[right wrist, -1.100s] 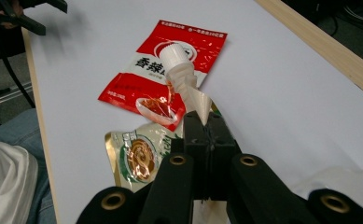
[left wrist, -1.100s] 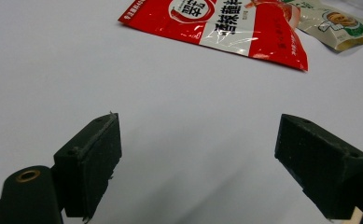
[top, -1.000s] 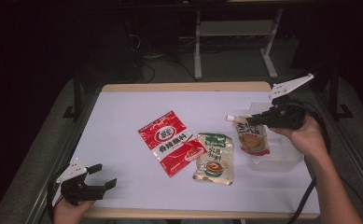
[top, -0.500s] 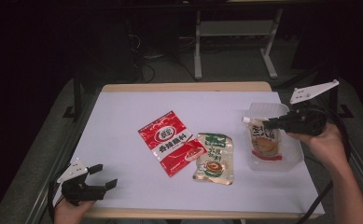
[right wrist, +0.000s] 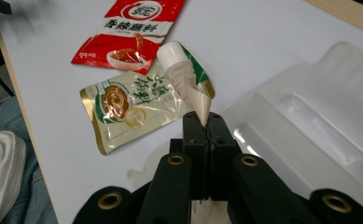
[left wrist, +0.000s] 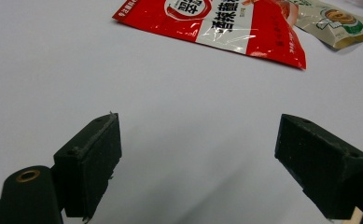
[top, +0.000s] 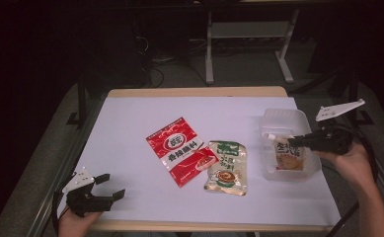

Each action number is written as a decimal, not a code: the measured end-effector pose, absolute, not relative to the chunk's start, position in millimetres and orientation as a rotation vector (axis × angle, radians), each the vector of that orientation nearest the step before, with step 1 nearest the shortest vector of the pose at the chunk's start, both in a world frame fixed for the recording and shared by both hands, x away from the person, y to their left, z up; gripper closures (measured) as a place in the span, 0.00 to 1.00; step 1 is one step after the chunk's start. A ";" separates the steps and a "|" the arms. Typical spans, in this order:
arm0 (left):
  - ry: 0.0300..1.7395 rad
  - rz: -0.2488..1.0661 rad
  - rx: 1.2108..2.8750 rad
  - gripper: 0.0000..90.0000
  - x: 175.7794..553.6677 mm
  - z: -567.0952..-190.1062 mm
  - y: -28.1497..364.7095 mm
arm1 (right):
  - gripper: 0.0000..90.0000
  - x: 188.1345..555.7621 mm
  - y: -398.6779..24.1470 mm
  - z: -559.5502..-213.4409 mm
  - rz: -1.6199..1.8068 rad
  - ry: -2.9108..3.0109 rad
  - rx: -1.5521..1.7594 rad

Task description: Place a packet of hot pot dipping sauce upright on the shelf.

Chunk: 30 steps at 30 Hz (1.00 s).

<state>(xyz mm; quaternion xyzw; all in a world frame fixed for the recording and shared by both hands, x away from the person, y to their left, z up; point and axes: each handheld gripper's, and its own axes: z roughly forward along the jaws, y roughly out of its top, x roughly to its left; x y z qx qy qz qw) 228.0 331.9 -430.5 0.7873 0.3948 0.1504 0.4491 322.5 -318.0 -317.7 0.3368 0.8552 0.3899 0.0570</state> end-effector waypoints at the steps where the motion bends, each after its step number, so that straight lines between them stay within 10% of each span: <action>1: 0.975 0.373 1.950 0.16 228.2 -430.5 331.9 | 0.98 322.1 -320.0 -319.6 1.186 2.586 1.030; 30: 0.966 0.369 1.962 0.16 229.8 -431.6 329.1 | 0.65 313.0 -328.6 -308.2 1.139 2.499 1.087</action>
